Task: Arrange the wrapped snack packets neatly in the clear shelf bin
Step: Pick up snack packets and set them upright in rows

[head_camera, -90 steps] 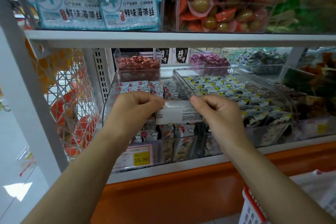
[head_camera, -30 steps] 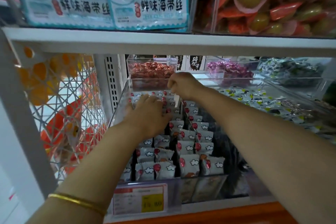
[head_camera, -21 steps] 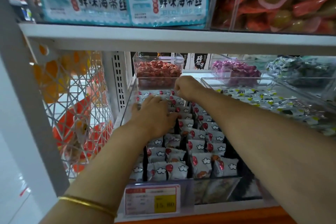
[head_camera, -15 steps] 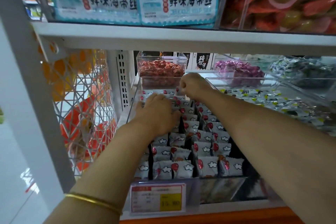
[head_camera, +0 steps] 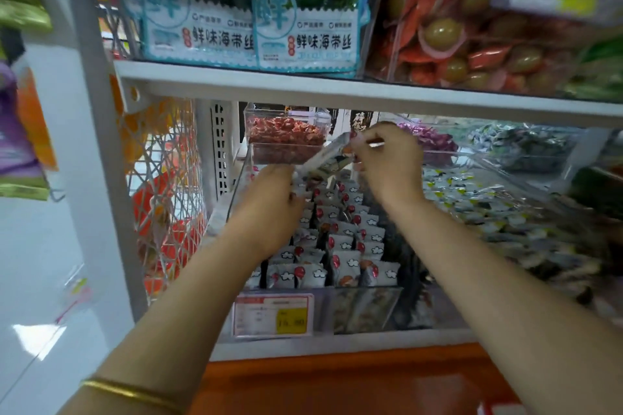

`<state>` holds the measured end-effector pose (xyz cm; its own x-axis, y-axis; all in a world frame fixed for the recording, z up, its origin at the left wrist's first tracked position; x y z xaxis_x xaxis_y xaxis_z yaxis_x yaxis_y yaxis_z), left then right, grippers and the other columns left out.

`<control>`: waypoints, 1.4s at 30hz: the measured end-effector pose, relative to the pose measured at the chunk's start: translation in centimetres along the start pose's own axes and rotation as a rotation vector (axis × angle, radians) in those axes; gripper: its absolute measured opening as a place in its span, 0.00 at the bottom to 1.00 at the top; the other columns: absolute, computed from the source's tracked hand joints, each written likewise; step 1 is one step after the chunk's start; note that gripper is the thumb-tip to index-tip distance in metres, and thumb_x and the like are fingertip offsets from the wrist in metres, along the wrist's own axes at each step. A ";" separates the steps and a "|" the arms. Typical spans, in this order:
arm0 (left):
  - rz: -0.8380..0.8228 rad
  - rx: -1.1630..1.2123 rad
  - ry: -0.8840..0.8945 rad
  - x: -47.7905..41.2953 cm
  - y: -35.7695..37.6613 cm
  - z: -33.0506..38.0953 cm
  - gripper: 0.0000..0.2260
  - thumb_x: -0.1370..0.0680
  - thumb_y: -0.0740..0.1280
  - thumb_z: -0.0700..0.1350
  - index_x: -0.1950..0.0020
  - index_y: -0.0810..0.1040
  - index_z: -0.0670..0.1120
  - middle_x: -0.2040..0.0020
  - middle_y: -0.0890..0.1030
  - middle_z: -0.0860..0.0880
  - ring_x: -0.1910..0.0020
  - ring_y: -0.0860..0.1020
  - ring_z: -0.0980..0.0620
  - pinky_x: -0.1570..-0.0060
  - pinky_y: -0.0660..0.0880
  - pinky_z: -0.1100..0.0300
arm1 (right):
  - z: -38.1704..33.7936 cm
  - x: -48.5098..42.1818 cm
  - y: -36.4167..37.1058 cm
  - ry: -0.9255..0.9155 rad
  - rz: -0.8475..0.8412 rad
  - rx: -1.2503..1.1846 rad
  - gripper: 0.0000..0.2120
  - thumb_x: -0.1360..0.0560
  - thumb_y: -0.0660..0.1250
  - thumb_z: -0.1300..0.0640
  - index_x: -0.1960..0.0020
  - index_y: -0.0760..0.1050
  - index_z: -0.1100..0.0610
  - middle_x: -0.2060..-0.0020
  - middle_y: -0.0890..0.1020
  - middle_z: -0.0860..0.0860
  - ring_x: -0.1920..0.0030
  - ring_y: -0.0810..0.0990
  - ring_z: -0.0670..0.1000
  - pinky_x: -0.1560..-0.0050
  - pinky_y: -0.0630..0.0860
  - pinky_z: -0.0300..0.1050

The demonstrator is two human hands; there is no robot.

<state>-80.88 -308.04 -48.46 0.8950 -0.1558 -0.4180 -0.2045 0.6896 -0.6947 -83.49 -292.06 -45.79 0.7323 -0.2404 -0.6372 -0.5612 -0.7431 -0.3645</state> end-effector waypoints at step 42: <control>-0.194 1.386 -0.480 4.0 -1.1 -0.2 0.02 0.28 0.64 0.35 0.58 0.75 0.39 0.67 0.77 0.46 0.71 0.78 0.55 0.70 0.77 0.67 | 0.0 9.1 -6.4 0.526 -0.205 -0.901 0.11 0.27 0.63 0.71 0.49 0.76 0.60 0.70 0.80 0.52 0.71 0.79 0.47 0.71 0.76 0.38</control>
<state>-77.13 -309.54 -49.52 0.9624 -0.2693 0.0347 0.2166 0.8385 0.5000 -73.22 -289.49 -49.22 0.9761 -0.1376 -0.1683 -0.0727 -0.9363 0.3435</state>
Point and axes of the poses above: each hand's wrist, its own x-axis away from the middle knuckle, its own y-axis out of the palm, z = x × y, the point moved 1 cm from there along -x, towards the middle knuckle
